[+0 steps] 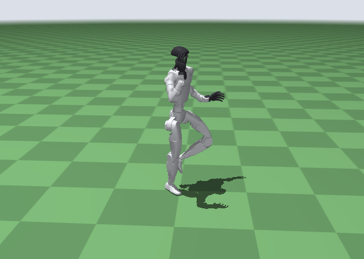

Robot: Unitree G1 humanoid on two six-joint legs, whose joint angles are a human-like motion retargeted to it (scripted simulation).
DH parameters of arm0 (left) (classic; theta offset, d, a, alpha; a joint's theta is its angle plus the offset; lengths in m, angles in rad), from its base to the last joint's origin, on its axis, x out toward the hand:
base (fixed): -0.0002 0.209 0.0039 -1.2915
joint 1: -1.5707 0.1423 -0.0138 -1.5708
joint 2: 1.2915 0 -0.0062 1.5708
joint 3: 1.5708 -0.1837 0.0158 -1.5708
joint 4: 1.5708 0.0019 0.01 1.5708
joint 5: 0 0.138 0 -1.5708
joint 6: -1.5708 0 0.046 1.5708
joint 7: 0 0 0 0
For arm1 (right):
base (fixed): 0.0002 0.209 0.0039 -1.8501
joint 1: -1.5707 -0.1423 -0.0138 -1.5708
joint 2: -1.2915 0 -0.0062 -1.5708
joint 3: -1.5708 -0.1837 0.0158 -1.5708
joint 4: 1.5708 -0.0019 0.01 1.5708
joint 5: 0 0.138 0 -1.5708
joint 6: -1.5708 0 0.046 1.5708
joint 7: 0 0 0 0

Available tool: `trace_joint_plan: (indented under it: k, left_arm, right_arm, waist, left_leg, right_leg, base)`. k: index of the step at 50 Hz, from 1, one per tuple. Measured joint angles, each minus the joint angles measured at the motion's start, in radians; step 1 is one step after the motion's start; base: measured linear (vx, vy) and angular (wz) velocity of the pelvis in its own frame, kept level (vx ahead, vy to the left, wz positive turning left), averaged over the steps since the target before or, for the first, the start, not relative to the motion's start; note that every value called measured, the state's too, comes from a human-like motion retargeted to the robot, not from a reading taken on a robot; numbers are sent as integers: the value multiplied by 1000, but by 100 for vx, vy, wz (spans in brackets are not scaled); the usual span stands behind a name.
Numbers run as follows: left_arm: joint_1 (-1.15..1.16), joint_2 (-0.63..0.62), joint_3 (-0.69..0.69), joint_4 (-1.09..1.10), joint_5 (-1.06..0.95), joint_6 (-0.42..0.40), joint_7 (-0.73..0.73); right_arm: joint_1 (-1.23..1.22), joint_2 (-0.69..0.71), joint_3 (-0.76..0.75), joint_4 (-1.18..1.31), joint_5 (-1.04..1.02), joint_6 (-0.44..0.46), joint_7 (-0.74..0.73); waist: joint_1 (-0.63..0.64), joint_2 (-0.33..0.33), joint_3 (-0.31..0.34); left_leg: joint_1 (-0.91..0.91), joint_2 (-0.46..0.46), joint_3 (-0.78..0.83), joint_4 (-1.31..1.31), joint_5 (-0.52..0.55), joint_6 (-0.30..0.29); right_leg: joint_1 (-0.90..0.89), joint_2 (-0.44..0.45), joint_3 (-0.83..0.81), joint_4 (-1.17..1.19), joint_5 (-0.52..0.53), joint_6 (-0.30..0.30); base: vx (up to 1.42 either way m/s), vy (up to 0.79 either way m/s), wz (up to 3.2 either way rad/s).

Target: Kungfu

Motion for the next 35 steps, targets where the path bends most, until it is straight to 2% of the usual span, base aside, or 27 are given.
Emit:
trace_joint_plan:
  k: [4, 7, 8, 10, 12, 13, 15, 16, 17, 18, 19, 20, 21, 23, 25, 28, 29, 30, 32, 35]
  left_arm:
    - [-11, 31, 62, -176, -11, 51, 42]
    - [-62, 80, 105, -255, -24, 80, 50]
    - [-91, 106, 118, -268, -30, 92, 51]
    - [-152, 168, 140, -280, -38, 111, 43]
    - [-216, 238, 156, -265, -45, 135, 43]
    - [-251, 272, 163, -248, -45, 148, 50]
    - [-327, 324, 173, -209, -46, 167, 56]
    - [-370, 350, 174, -190, -56, 170, 52]
    - [-409, 375, 175, -176, -69, 172, 46]
    - [-438, 397, 173, -174, -84, 170, 35]
    - [-460, 422, 175, -175, -103, 167, 3]
    - [-477, 449, 178, -176, -124, 164, -39]
    - [-478, 475, 191, -181, -157, 160, -90]
    - [-469, 514, 227, -209, -227, 167, -141]
    - [-440, 556, 236, -272, -284, 167, -114]
    - [-469, 579, 185, -293, -277, 177, -76]
    - [-502, 577, 158, -280, -268, 184, -80]
    - [-540, 571, 128, -261, -258, 191, -92]
    - [-609, 532, 49, -207, -251, 203, -152]
    - [-672, 432, -58, -104, -228, 229, -288]
  right_arm:
    - [-45, 132, 198, 209, 106, 85, 237]
    - [-86, 216, 311, 386, 210, 124, 434]
    - [-111, 246, 340, 471, 228, 143, 505]
    - [-175, 303, 388, 663, 210, 143, 634]
    - [-252, 355, 429, 865, 162, 89, 678]
    - [-284, 377, 448, 949, 148, 72, 664]
    - [-330, 416, 469, 1073, 148, 69, 605]
    - [-353, 441, 469, 1112, 159, 61, 571]
    - [-373, 465, 466, 1141, 169, 53, 539]
    - [-390, 490, 460, 1151, 178, 45, 511]
    - [-396, 513, 441, 1145, 173, 36, 495]
    - [-397, 534, 414, 1130, 160, 27, 484]
    - [-392, 562, 408, 1103, 122, 6, 480]
    - [-408, 593, 437, 1064, 63, -31, 457]
    - [-447, 581, 468, 1012, 22, -16, 430]
    - [-439, 550, 475, 944, 0, -9, 431]
    - [-426, 532, 474, 920, -2, -11, 426]
    - [-411, 510, 474, 896, -2, -13, 418]
    - [-354, 458, 462, 856, -12, -9, 410]
    - [-217, 407, 434, 836, -80, 9, 443]
  waist:
    - [82, -9, -9]
    - [152, -22, -13]
    - [176, -29, -13]
    - [224, -56, -9]
    - [263, -76, 4]
    - [271, -76, 7]
    - [259, -73, -4]
    - [246, -74, -9]
    - [239, -81, -16]
    - [242, -99, -26]
    - [244, -124, -38]
    - [245, -154, -51]
    - [264, -174, -71]
    - [286, -198, -76]
    - [185, -129, -73]
    - [99, -113, -73]
    - [72, -112, -74]
    - [47, -111, -74]
    - [-1, -105, -60]
    - [-43, -127, -40]
  left_leg:
    - [-27, 109, -63, -261, 19, 131]
    - [-27, 133, -32, -539, 46, 202]
    - [-18, 120, -11, -663, 66, 211]
    - [10, 31, -5, -949, 124, 178]
    - [38, -60, -19, -1173, 178, 131]
    - [55, -65, 30, -1242, 173, 133]
    - [121, -45, 251, -1299, 111, 192]
    - [176, -56, 329, -1315, 105, 196]
    - [223, -82, 374, -1333, 55, 202]
    - [256, -138, 351, -1357, -81, 211]
    - [262, -179, 324, -1350, -139, 224]
    - [253, -213, 294, -1326, -157, 239]
    - [204, -207, 235, -1302, -145, 230]
    - [209, -221, 218, -1309, -151, 211]
    - [240, -232, 166, -1304, -205, 193]
    - [238, -285, 98, -1323, -191, 217]
    - [238, -316, 52, -1334, -181, 222]
    - [244, -349, 5, -1345, -173, 225]
    - [281, -400, -92, -1364, -164, 219]
    - [352, -454, -198, -1378, -172, 205]
  right_leg:
    - [47, 6, -27, 1, -8, 36]
    - [91, -4, -52, -8, -6, 84]
    - [106, -10, -58, -13, -5, 104]
    - [140, -35, -59, -25, -2, 151]
    - [187, -54, -81, -40, -5, 201]
    - [213, -50, -107, -48, -8, 219]
    - [255, -34, -183, -61, -17, 248]
    - [275, -24, -216, -62, -18, 266]
    - [294, -23, -243, -61, -15, 288]
    - [311, -40, -257, -55, -2, 319]
    - [331, -62, -274, -44, 28, 349]
    - [351, -85, -293, -32, 67, 380]
    - [345, -109, -257, -4, 119, 399]
    - [321, -157, -162, 67, 226, 398]
    - [310, -72, -133, 133, 262, 373]
    - [262, 55, 25, 185, 221, 473]
    - [250, 76, 37, 211, 213, 485]
    - [242, 81, 25, 241, 206, 485]
    - [238, 70, -31, 305, 182, 440]
    - [189, 84, 51, 337, 114, 353]
  base:
    - [26, 29, 64]
    - [22, 26, 106]
    - [30, 32, 130]
    - [33, 27, 132]
    - [29, 13, 144]
    - [40, 15, 184]
    - [62, 23, 231]
    - [69, 16, 232]
    - [81, 14, 182]
    - [108, 23, 134]
    - [131, 25, 99]
    - [132, 21, 45]
    - [121, 22, -1]
    - [86, 29, 12]
    - [57, 23, 244]
    - [66, 0, 274]
    - [64, -7, 289]
    - [60, -2, 299]
    - [57, -4, 288]
    - [56, -18, 218]
